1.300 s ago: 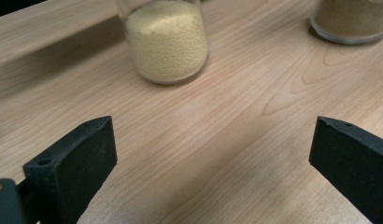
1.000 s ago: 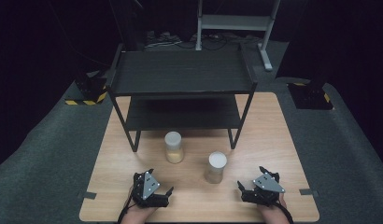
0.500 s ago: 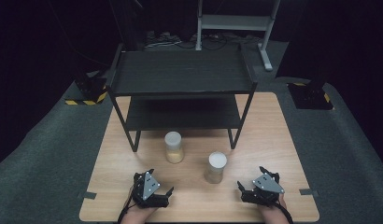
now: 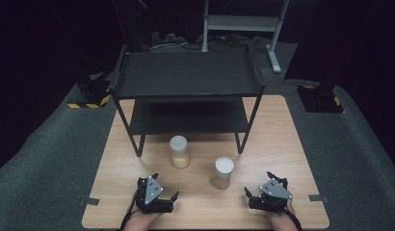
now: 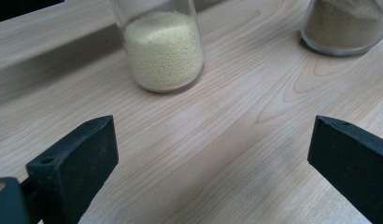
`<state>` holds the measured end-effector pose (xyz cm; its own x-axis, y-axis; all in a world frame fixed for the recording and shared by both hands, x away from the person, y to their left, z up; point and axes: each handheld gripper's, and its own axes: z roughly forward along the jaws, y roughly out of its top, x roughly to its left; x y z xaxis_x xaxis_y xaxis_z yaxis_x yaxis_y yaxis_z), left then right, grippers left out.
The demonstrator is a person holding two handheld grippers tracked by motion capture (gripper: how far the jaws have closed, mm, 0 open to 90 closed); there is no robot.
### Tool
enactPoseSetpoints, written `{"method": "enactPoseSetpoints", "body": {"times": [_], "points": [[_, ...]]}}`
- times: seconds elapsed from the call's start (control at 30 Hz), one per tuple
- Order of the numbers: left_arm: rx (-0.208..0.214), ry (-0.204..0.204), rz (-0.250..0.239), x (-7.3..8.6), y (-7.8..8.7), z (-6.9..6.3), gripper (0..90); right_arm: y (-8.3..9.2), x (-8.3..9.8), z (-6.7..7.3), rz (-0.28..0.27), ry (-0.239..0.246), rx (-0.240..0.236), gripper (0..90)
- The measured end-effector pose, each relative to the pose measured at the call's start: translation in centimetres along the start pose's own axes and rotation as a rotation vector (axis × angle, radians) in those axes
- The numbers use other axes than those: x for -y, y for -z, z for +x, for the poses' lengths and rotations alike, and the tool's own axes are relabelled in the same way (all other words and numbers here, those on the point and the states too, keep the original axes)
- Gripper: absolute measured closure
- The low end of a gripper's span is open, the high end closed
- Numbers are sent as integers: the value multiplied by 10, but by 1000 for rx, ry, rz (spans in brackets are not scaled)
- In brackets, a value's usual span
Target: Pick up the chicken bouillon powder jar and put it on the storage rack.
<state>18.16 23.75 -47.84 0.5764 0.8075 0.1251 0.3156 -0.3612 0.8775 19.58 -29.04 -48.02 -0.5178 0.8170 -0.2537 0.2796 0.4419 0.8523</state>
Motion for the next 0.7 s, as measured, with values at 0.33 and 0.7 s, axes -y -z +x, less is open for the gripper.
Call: {"method": "enactPoseSetpoints", "body": {"times": [0.33, 0.7], "points": [[-5, 1, -54, -1, 16, 0, 10, 0, 0, 0, 1, -1, -1, 6], [-9, 14, -119, -4, 28, 1, 5, 0, 0, -1, -1, -4, -1, 6]]}}
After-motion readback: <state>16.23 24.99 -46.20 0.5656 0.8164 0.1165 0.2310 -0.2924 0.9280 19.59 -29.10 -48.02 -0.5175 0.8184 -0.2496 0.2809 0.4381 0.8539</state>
